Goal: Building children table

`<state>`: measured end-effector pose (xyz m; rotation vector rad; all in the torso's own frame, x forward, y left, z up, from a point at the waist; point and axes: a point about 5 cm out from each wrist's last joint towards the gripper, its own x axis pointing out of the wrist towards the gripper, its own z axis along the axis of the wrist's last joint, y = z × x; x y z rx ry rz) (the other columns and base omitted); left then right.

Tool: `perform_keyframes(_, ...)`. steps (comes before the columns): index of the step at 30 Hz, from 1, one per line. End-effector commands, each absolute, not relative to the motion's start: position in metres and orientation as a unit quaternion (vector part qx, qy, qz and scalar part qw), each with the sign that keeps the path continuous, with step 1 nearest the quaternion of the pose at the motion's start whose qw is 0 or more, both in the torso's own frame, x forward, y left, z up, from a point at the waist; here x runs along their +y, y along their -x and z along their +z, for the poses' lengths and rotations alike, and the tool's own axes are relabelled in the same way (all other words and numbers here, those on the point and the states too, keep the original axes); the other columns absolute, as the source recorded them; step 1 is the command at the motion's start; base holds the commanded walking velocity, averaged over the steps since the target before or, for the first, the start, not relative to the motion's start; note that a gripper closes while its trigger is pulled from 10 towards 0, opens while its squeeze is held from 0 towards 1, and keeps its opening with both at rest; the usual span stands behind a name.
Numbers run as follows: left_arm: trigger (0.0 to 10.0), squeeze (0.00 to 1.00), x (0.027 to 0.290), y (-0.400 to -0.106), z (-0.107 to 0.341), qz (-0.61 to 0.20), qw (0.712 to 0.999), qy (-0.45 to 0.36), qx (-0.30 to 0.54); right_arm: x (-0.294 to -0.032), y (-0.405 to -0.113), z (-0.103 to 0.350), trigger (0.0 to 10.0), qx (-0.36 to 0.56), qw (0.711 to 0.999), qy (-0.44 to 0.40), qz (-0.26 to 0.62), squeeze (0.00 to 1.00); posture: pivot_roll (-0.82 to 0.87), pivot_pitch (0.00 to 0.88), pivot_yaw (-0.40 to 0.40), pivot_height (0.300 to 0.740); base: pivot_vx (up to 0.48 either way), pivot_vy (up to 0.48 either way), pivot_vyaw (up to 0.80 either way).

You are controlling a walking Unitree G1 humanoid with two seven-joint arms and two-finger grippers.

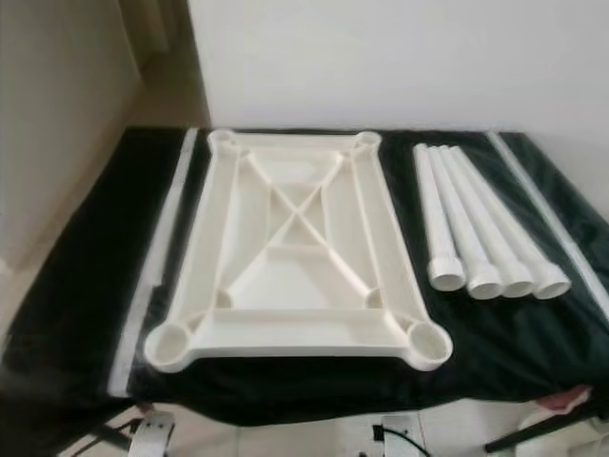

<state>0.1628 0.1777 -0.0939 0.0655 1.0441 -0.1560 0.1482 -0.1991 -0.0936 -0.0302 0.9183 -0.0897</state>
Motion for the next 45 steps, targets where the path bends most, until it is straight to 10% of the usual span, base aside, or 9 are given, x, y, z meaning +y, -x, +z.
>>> perform_keyframes(1,10.0,0.0,0.173,-0.158,-0.097,-0.084,0.856,-0.038,0.509,-0.202,-0.141,-0.096,10.0,0.456,0.889,0.016,-0.045,0.0,-0.01,0.0,-0.001,0.74,0.0,0.0,0.0)
perform_keyframes(45,10.0,0.0,0.163,-0.15,-0.101,-0.106,0.839,-0.034,0.532,-0.197,-0.136,-0.098,10.0,0.457,0.888,0.008,-0.044,0.0,-0.01,0.0,0.015,0.74,0.0,0.0,0.0)
